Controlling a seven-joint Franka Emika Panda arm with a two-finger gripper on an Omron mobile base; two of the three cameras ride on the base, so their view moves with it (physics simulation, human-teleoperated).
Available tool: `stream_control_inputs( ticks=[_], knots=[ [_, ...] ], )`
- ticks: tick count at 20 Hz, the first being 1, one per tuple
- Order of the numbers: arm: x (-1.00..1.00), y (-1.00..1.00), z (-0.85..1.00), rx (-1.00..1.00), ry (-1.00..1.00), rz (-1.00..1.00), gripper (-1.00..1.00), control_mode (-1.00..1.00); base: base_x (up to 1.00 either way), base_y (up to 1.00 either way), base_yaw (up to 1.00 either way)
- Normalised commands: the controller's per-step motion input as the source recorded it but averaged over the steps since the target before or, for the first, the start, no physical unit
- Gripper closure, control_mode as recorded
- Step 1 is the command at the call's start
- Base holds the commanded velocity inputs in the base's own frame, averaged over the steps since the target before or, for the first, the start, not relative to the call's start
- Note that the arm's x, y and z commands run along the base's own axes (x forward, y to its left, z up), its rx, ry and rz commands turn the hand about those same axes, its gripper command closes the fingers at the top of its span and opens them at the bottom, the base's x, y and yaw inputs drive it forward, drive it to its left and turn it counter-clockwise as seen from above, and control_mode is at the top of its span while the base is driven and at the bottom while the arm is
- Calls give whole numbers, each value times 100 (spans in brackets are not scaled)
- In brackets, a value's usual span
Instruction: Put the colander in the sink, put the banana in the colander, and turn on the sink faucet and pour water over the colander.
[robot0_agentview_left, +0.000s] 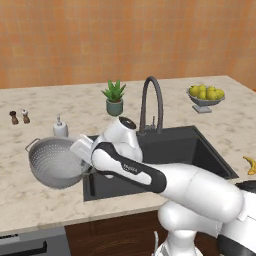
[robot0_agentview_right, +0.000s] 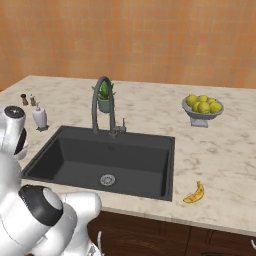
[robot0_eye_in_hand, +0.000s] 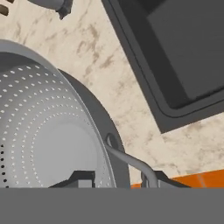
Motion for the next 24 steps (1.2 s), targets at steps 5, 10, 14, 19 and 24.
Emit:
stream_control_inputs(
  ticks=[5,10,14,19,24],
  knots=[
    [-17,-65,41,-3,3,12,100,-100,0,0,0],
    [-12,-75,26,-6,2,10,100,-100,0,0,0],
    [-12,-80,20,-6,0,6,100,-100,0,0,0],
    [-21,-79,11,-4,0,6,100,-100,0,0,0],
    [-5,-77,2,-5,0,5,100,-100,0,0,0]
  ],
)
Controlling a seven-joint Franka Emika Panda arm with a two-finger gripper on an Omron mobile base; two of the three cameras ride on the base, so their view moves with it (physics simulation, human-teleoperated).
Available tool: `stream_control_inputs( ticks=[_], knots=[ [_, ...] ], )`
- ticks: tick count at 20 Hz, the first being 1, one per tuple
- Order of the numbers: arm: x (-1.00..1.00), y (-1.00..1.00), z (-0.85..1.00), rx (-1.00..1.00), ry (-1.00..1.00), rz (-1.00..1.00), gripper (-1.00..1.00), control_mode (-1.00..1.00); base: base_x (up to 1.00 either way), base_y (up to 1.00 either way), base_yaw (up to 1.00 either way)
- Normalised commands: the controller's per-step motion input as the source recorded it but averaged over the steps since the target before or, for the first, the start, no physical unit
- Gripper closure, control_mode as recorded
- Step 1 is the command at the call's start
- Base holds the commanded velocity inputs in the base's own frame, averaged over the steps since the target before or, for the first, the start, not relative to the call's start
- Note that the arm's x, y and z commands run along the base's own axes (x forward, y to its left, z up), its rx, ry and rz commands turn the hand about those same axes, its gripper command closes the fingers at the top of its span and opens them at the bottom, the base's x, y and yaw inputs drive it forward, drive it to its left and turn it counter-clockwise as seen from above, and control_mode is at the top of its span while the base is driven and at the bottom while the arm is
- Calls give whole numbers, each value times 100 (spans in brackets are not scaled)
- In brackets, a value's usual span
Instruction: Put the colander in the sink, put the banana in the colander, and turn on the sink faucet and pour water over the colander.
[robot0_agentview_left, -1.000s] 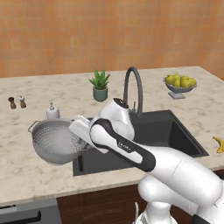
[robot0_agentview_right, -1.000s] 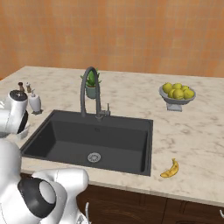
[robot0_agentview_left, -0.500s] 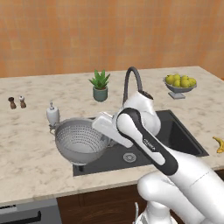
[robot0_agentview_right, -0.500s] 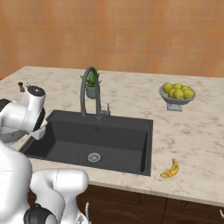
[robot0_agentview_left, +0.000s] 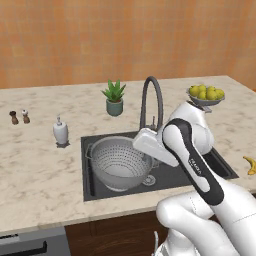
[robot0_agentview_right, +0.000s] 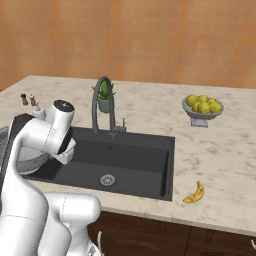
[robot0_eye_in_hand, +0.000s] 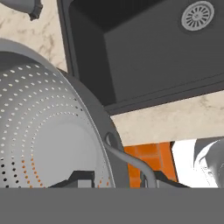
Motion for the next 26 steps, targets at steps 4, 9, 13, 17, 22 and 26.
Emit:
stream_control_inputs(
  ticks=[4,9,13,17,22,26],
  knots=[
    [12,-72,0,-1,-6,2,100,-100,0,0,0],
    [3,-68,-1,0,-19,5,100,-100,0,0,0],
    [23,-52,-1,0,-5,4,100,-100,0,0,0],
    [28,-58,0,0,0,11,100,-100,0,0,0],
    [23,-35,-5,0,0,21,100,-100,0,0,0],
    [24,-20,-8,0,0,24,100,-100,0,0,0]
  ],
)
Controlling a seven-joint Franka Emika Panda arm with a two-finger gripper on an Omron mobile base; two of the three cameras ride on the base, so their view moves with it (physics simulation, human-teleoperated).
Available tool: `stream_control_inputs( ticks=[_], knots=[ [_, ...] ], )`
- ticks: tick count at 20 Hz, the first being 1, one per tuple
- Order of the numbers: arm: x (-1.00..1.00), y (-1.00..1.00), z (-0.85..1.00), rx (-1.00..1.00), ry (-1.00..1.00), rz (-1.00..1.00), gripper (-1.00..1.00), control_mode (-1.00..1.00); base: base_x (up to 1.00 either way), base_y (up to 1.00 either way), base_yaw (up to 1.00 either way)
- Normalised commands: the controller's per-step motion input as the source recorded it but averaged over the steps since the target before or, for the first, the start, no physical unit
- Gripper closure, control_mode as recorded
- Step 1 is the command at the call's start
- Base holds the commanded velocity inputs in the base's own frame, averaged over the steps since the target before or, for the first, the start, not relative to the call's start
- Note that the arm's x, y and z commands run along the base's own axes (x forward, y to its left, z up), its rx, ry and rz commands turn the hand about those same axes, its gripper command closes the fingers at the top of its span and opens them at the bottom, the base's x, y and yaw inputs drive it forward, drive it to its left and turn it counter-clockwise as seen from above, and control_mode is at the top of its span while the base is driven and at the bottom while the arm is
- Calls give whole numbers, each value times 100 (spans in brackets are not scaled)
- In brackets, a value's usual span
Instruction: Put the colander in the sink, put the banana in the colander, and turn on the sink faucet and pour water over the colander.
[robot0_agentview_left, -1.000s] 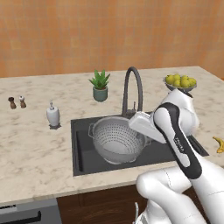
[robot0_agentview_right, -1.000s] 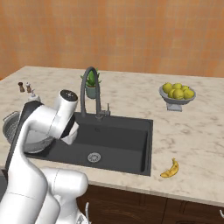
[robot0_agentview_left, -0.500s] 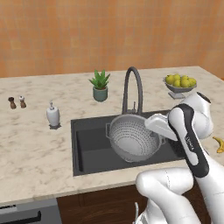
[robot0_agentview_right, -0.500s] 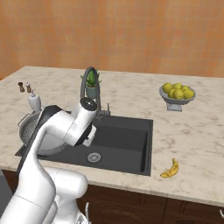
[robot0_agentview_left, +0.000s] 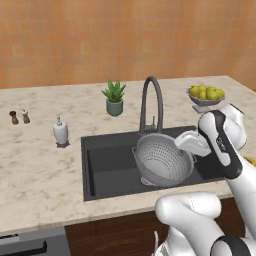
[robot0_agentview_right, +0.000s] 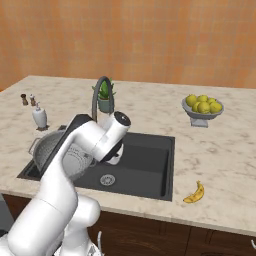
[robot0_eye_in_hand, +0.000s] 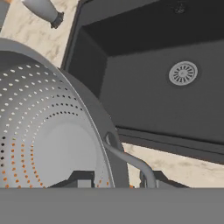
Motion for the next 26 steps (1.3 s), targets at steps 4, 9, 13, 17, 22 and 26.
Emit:
stream_control_inputs(
  ticks=[4,9,13,17,22,26],
  knots=[
    [44,-26,-7,0,0,17,100,-100,0,0,0],
    [48,-16,-11,0,0,5,100,-100,0,0,0],
    [25,-5,-14,0,0,5,100,-100,0,0,0],
    [9,-2,-19,0,0,6,100,-100,0,0,0],
    [20,-12,-20,0,0,2,100,-100,0,0,0],
    [15,-3,-26,0,1,0,100,-100,0,0,0]
  ],
)
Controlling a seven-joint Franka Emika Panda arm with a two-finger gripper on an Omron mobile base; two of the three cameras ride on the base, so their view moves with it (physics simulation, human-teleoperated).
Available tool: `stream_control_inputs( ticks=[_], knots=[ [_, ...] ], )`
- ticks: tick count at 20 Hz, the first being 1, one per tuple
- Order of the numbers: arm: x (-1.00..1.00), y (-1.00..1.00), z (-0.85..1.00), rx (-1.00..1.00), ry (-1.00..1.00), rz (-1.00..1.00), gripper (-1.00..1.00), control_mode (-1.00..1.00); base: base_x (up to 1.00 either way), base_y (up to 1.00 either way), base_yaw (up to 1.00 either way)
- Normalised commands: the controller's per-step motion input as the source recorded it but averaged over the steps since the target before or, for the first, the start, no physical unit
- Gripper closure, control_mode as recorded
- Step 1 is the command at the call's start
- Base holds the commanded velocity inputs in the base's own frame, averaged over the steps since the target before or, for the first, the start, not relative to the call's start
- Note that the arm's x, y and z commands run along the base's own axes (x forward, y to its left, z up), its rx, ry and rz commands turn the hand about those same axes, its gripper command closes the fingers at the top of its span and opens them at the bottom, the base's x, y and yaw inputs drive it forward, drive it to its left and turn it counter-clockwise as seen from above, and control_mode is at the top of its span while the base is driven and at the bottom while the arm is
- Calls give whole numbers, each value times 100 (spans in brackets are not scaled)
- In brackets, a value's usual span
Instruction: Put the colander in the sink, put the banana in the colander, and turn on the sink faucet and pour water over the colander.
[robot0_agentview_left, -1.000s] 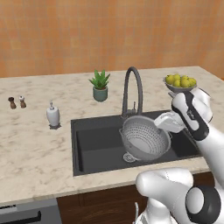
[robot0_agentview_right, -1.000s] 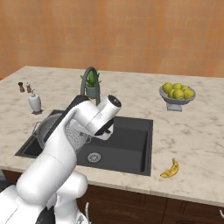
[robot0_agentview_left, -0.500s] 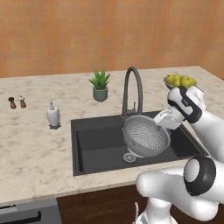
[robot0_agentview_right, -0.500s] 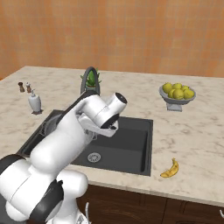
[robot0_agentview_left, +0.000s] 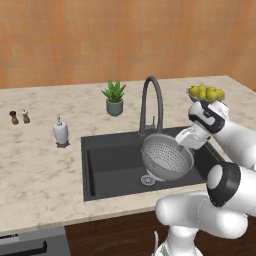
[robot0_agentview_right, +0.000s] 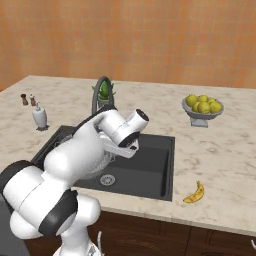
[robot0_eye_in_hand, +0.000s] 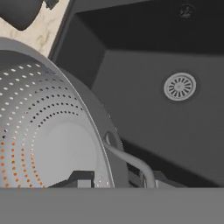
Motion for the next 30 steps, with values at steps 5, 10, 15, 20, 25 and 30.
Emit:
stream_control_inputs(
  ticks=[5,10,15,20,25,30],
  knots=[
    [24,0,-32,0,2,0,100,-100,0,0,0],
    [38,0,-27,-1,9,0,100,-100,0,0,0],
    [48,-5,-19,-1,18,0,100,-100,0,0,0],
    [29,-5,-19,-4,12,0,100,-100,0,0,0],
    [22,-8,-13,-9,0,0,100,-100,0,0,0],
    [29,-5,-14,-7,0,0,100,-100,0,0,0]
  ],
)
